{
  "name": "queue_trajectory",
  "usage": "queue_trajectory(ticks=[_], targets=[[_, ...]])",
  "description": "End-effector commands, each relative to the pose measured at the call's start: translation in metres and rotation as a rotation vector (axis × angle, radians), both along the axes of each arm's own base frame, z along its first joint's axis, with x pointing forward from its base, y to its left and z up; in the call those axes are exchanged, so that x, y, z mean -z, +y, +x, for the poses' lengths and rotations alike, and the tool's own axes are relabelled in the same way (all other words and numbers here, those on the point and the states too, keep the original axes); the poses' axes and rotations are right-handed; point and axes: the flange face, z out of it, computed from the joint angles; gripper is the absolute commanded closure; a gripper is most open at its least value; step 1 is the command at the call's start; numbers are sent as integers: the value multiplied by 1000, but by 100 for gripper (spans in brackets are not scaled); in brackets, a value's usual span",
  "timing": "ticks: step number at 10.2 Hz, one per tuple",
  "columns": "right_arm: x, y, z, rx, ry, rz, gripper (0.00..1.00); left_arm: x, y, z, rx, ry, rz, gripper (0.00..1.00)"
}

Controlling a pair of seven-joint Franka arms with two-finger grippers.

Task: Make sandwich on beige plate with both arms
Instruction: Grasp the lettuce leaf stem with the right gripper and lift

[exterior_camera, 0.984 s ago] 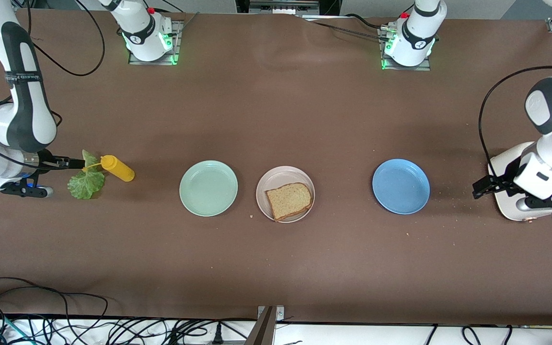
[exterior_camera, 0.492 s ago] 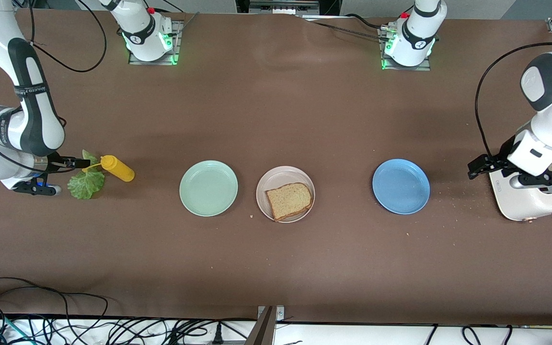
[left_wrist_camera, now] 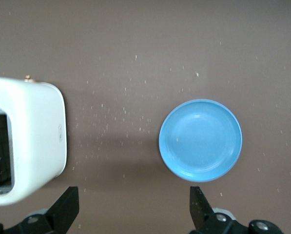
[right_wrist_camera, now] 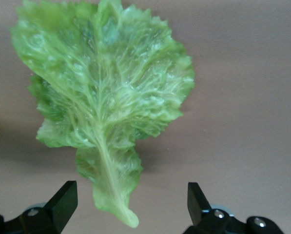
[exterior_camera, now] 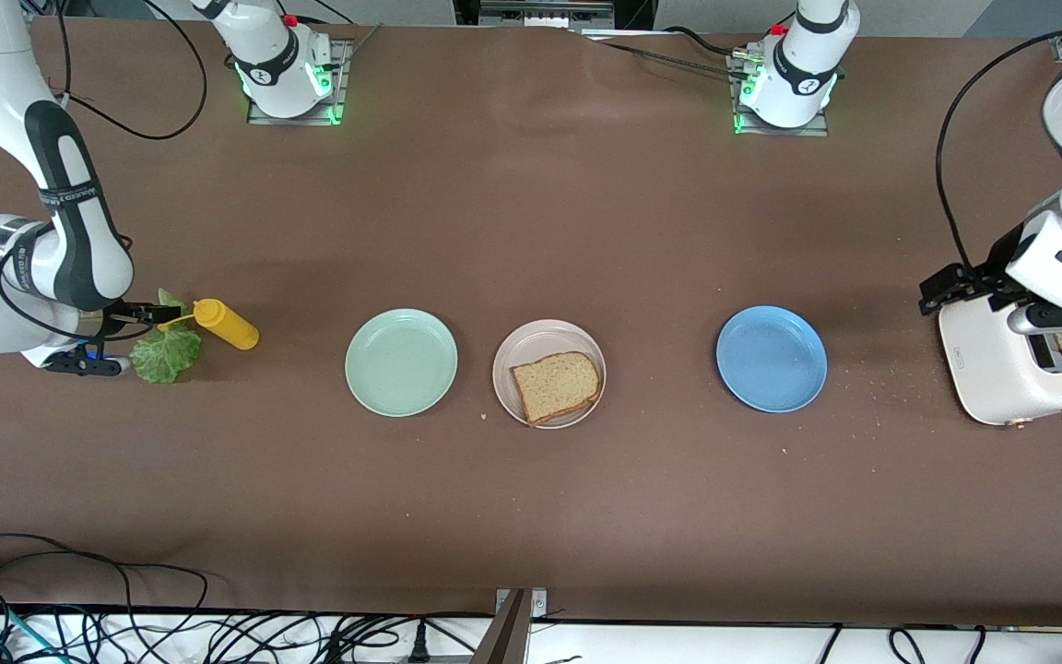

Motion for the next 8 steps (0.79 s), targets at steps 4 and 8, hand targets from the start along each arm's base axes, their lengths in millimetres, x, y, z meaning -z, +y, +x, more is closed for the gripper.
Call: queue_trajectory(ticks=[4,8], targets=[[13,0,-4,-14,23,14,54,-40,-19,8,19,154,-10,0],[13,3,-3,-18,23,15,100,-54,-15,6,15,157,1,0]])
